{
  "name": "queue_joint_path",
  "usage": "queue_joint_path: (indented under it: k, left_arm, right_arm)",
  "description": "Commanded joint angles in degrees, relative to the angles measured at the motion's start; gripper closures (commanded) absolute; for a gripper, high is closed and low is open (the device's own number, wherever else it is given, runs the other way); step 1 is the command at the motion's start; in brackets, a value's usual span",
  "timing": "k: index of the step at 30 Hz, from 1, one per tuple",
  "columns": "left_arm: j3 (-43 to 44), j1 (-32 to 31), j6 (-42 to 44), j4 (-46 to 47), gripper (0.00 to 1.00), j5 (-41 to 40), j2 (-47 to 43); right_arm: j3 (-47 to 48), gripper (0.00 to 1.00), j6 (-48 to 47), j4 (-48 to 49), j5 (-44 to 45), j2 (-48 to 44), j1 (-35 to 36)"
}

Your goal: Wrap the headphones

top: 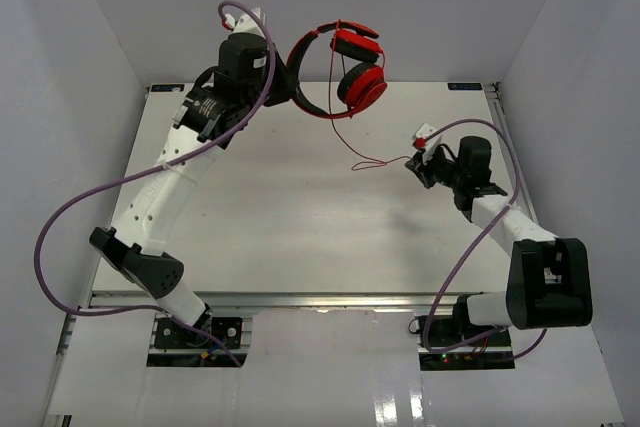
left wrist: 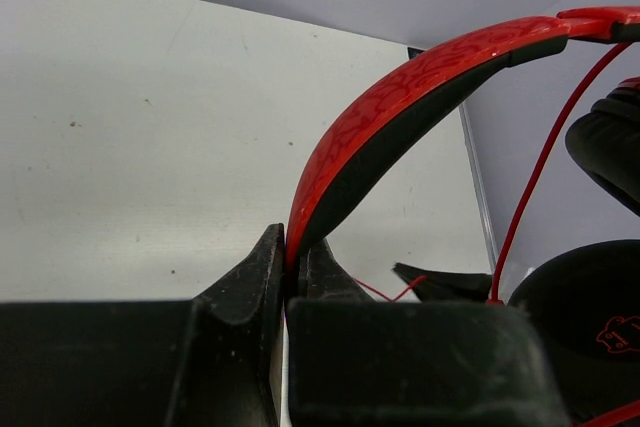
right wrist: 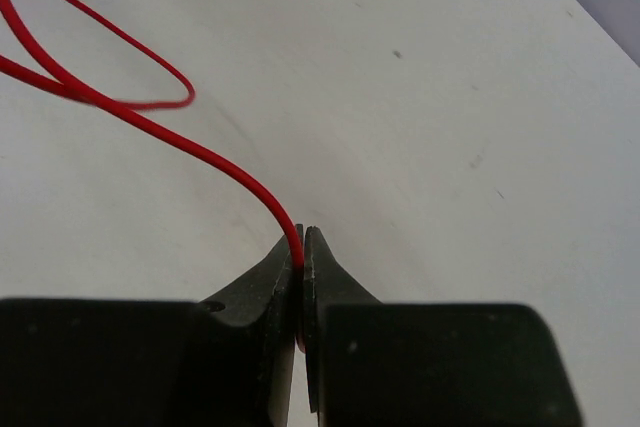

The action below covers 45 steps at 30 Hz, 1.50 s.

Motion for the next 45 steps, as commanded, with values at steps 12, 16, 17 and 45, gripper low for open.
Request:
queue_joint_path:
  k: [12, 16, 17, 45]
  left_arm:
    - [-4.2, 3.2, -2.1, 6.2, 1.00, 4.3, -10.7]
    - [-4.2, 4.1, -1.7, 6.0, 1.00, 4.6, -11.7]
    - [-4.2, 4.4, -1.6, 5.9, 1.00, 4.7, -12.0]
    - [-8.2, 6.2, -1.7, 6.5, 1.00, 11.6, -11.4]
  right_arm:
    - [3.0, 0.92, 1.0, -11.4, 3.9, 6.0, -15.8]
    - [6.8, 0.92, 3.1, -13.8, 3.4, 10.0, -19.1]
    - [7.6, 0.92, 3.8, -14.0, 2.9, 10.9, -20.2]
    - [12.8, 0.03, -16.2, -32.0, -24.4, -0.5, -22.1]
